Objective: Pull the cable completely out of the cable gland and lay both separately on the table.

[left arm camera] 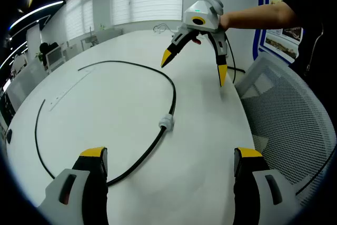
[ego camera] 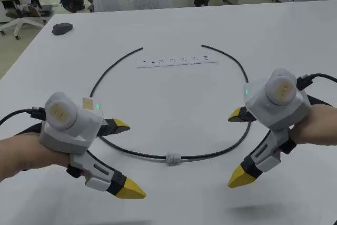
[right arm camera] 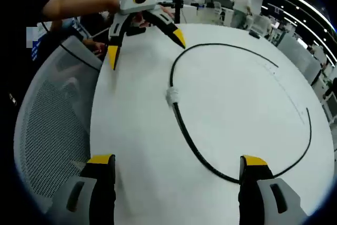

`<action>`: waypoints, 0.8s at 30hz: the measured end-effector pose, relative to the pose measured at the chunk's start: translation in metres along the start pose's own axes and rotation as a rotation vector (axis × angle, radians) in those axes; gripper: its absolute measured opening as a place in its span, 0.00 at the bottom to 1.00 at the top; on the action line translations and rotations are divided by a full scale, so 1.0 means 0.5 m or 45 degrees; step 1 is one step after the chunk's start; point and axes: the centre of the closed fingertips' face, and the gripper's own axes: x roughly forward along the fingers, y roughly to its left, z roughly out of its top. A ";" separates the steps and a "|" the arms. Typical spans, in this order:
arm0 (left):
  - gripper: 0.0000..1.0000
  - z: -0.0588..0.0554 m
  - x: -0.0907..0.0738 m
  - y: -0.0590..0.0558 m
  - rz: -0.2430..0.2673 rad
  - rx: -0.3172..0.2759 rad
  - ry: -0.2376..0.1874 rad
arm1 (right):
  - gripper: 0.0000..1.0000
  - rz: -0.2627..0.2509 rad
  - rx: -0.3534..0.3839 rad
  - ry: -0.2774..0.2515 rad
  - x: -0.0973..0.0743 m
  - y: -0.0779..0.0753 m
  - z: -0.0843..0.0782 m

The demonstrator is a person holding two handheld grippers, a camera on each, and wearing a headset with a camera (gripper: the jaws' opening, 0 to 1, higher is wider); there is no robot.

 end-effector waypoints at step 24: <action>0.99 0.013 -0.003 0.005 0.025 -0.071 -0.076 | 0.99 -0.033 -0.040 0.018 -0.005 -0.003 0.001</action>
